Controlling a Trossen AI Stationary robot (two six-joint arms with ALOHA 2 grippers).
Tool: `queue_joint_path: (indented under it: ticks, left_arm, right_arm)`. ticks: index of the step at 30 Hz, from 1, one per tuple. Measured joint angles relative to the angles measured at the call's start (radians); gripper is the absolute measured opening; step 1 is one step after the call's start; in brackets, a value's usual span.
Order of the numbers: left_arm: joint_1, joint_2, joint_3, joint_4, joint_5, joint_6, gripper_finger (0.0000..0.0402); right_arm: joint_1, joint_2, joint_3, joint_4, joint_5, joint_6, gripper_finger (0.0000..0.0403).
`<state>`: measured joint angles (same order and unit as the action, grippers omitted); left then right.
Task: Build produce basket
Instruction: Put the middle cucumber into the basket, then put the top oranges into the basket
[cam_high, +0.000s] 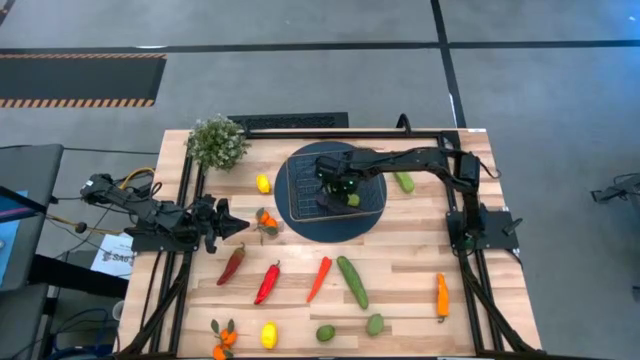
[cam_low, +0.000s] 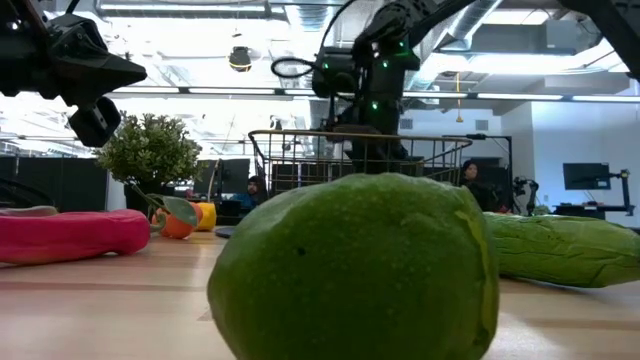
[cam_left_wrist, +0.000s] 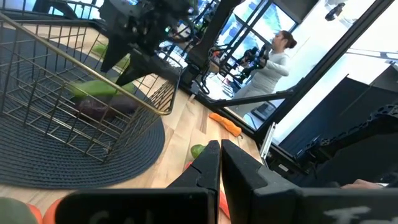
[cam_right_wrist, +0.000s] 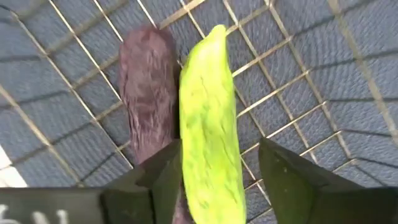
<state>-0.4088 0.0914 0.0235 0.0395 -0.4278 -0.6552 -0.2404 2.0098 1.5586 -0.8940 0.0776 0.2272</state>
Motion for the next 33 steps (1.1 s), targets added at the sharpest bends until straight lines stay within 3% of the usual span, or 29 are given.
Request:
queue_joint_path:
  ticks: [8,12,17,23,33]
  left_arm:
    - [0.0,0.0,0.004,-0.011,0.044,0.033,0.0]
    - [0.0,0.0,0.072,-0.193,0.081,0.012,0.0]
    - [0.0,0.049,0.192,-0.529,0.041,-0.106,0.0]
    - [0.0,0.158,0.258,-0.554,0.037,-0.111,0.0006]
    - [0.0,0.329,0.274,-0.452,0.134,-0.068,0.0089]
  right_arm:
    - [0.038,0.0,0.202,-0.167,-0.011,-0.009,0.0248]
    - [0.083,0.0,0.369,-0.282,-0.024,-0.009,0.0248]
    - [0.143,-0.001,0.584,-0.369,-0.026,0.01,0.0248]
    - [0.201,-0.003,0.799,-0.386,-0.022,0.027,0.0248]
    - [0.252,-0.103,0.774,-0.347,0.034,0.037,0.0248]
